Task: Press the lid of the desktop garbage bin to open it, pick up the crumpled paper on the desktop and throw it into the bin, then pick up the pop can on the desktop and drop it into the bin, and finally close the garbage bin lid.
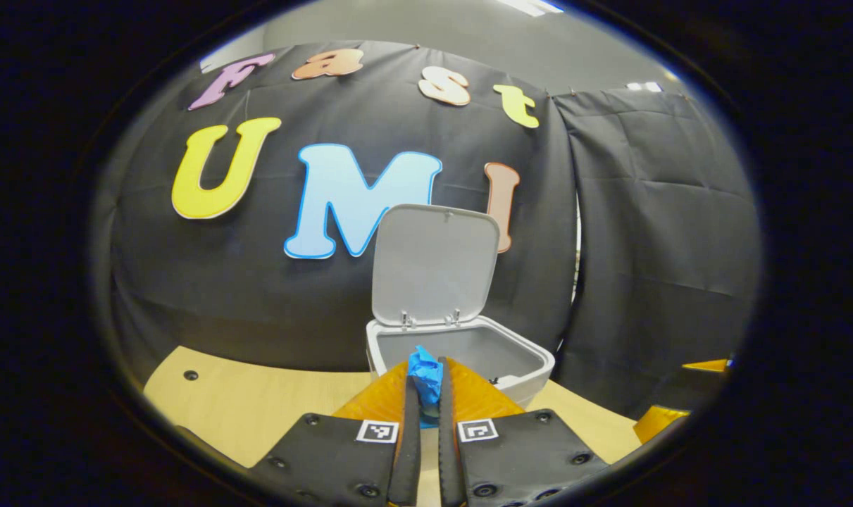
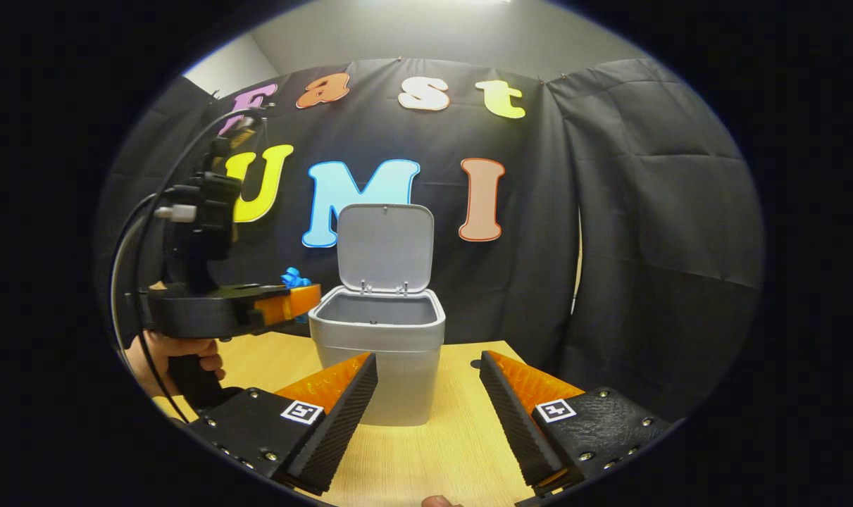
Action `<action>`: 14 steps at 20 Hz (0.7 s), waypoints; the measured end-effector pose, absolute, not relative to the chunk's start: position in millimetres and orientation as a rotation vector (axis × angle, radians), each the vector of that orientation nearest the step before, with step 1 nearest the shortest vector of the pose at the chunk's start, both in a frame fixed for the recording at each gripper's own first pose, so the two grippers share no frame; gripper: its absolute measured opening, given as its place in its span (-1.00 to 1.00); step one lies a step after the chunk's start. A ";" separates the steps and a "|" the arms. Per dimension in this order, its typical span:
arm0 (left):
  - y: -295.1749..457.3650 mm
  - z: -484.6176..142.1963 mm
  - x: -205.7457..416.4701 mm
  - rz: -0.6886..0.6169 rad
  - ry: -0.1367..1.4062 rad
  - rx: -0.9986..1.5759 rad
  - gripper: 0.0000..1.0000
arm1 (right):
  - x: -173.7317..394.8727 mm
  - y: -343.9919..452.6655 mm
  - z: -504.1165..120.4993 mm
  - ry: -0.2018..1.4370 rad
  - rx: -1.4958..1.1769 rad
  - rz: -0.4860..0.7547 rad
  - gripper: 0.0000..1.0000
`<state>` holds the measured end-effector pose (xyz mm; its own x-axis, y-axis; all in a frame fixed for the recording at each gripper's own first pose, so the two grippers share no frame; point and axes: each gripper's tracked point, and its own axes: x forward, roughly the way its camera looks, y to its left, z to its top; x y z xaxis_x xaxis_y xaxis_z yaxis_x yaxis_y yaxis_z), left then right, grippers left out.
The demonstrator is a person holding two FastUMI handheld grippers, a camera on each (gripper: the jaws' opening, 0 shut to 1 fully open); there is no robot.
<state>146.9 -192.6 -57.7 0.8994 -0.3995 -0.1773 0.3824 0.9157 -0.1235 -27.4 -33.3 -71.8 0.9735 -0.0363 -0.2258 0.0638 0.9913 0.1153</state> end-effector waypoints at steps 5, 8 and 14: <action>-203.5 -65.5 174.4 -0.404 0.216 -0.052 -0.65 | -28.7 -34.1 -74.4 0.233 0.147 -0.058 0.88; -211.6 -68.7 185.9 -0.406 0.214 -0.025 -0.63 | -29.3 -40.7 -82.0 0.248 0.157 -0.075 0.88; -217.7 -81.3 200.1 -0.414 0.222 -0.031 -0.41 | -32.3 -53.0 -94.6 0.281 0.190 -0.115 0.88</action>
